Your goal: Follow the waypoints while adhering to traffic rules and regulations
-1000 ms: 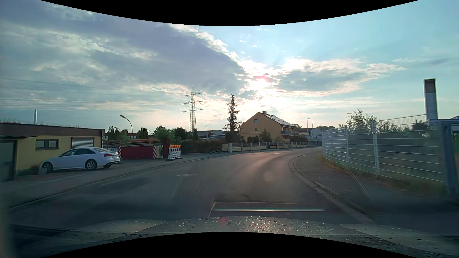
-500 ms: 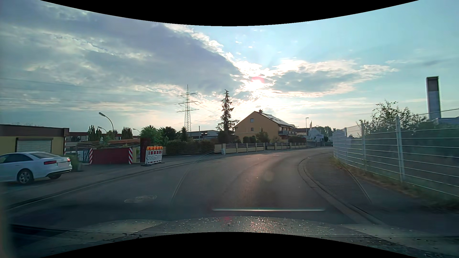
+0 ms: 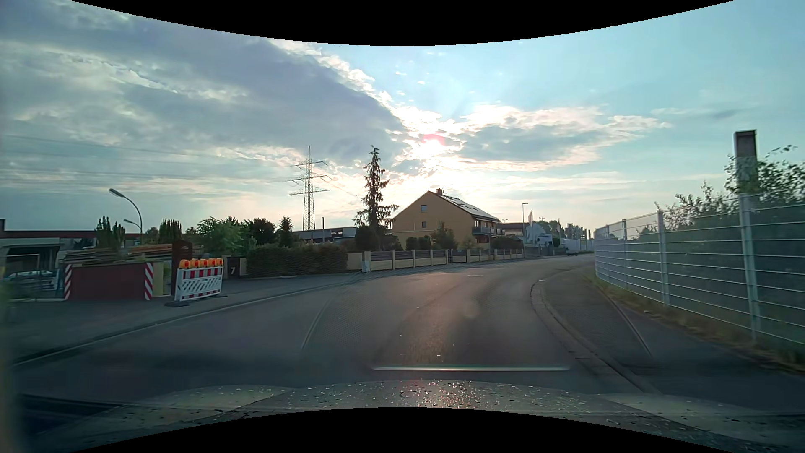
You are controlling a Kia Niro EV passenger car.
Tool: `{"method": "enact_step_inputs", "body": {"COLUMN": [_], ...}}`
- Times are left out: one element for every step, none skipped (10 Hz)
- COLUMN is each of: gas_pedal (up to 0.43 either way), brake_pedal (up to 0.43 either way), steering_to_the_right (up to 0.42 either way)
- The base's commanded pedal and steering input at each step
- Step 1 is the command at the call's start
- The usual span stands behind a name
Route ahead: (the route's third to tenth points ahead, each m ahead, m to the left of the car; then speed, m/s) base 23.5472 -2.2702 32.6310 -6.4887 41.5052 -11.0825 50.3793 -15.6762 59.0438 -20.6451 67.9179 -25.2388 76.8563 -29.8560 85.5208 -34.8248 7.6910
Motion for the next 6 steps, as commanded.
{"method": "enact_step_inputs", "body": {"gas_pedal": [0.0,0.0,0.0,0.0,0.0,0.0], "brake_pedal": [0.0,0.0,0.0,0.0,0.0,0.0], "steering_to_the_right": [0.072,0.072,0.073,0.075,0.076,0.076]}}
